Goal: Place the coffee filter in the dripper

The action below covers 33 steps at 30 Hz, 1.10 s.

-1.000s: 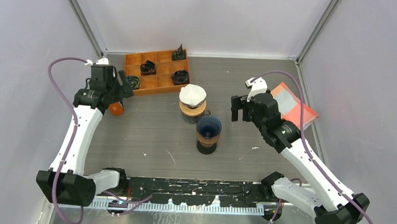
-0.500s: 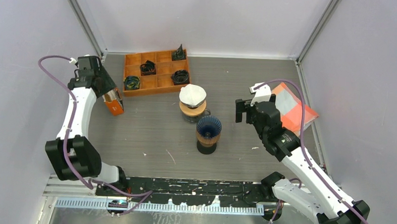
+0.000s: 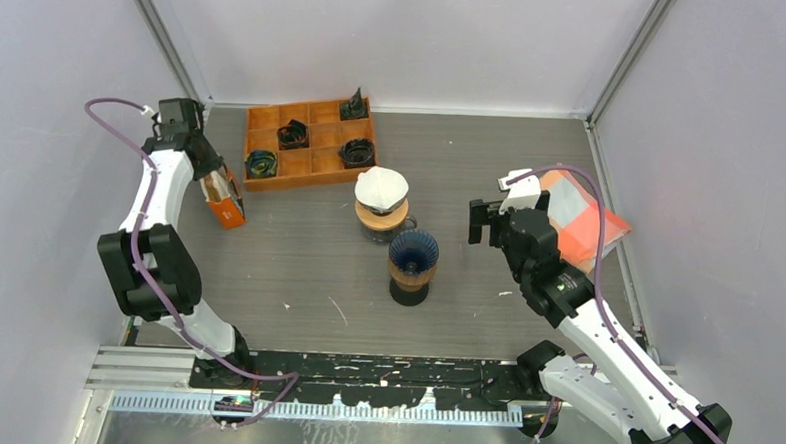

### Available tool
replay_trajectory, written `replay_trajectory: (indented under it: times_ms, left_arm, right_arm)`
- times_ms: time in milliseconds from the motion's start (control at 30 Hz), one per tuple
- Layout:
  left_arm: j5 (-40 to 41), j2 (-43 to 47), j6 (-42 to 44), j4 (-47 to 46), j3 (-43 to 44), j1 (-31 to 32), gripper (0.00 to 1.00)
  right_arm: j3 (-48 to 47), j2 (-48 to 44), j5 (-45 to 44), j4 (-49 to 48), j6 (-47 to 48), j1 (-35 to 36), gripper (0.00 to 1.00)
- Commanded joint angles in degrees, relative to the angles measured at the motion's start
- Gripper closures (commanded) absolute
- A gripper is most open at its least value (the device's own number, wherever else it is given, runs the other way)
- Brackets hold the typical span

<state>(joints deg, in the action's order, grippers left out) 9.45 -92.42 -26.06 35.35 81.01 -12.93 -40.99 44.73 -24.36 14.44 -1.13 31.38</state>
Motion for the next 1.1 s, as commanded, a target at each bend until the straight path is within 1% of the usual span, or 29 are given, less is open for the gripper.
replay_trajectory:
  times_ms: [0,500,1067]
  left_arm:
    - [0.48,-2.37,0.84,-2.43,3.08,-0.43,0.76]
    - [-0.21,-8.08,1.11,-2.75,4.54,-0.43,0.78]
    - [-1.00,-11.53,1.18,-3.32,5.38,-0.43,0.77]
  right_arm:
    - [0.03,-0.57,-1.04,-4.10,0.51,-0.09,0.00]
    - [0.31,0.25,-0.01,-4.42,0.86,-0.09,0.00]
    - [0.48,0.71,1.67,-4.52,0.95,-0.09,0.00]
